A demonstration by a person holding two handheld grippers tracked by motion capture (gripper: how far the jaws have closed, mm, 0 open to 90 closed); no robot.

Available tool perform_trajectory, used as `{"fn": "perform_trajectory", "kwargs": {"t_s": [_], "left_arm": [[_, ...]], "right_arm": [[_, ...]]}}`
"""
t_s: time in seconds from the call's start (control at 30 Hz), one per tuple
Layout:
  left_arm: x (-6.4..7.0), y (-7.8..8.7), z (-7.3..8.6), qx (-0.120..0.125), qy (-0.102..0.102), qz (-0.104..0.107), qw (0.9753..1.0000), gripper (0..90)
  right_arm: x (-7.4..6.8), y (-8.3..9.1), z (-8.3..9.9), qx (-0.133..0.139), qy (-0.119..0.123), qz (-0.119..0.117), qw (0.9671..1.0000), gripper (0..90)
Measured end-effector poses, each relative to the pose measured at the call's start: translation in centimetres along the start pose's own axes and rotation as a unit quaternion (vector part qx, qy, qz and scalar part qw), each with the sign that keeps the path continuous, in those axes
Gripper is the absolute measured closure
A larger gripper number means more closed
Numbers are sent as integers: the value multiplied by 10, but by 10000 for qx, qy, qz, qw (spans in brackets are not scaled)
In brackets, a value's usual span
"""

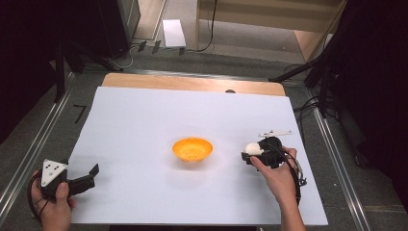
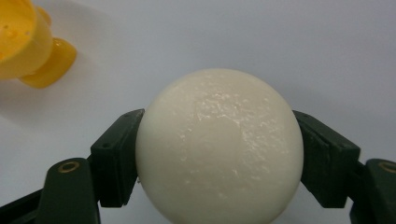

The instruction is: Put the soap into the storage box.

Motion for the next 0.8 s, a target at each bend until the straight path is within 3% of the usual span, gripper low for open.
{"fn": "perform_trajectory", "kwargs": {"t_s": [0.8], "left_arm": [[0,0,0,15,22,8,10000,0]], "right_arm": [[-44,7,-31,-34,634,-261,9976,252]]}}
Point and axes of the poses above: each handheld gripper's, and its own axes: y roughly backward along the jaws, z roughly out of its underside, x roughly to its right, the point moved 4 cm from there along -y, roughly forward along the jaws, and after that the axes turned 8 degrees about -x, right-handed, at the moved point
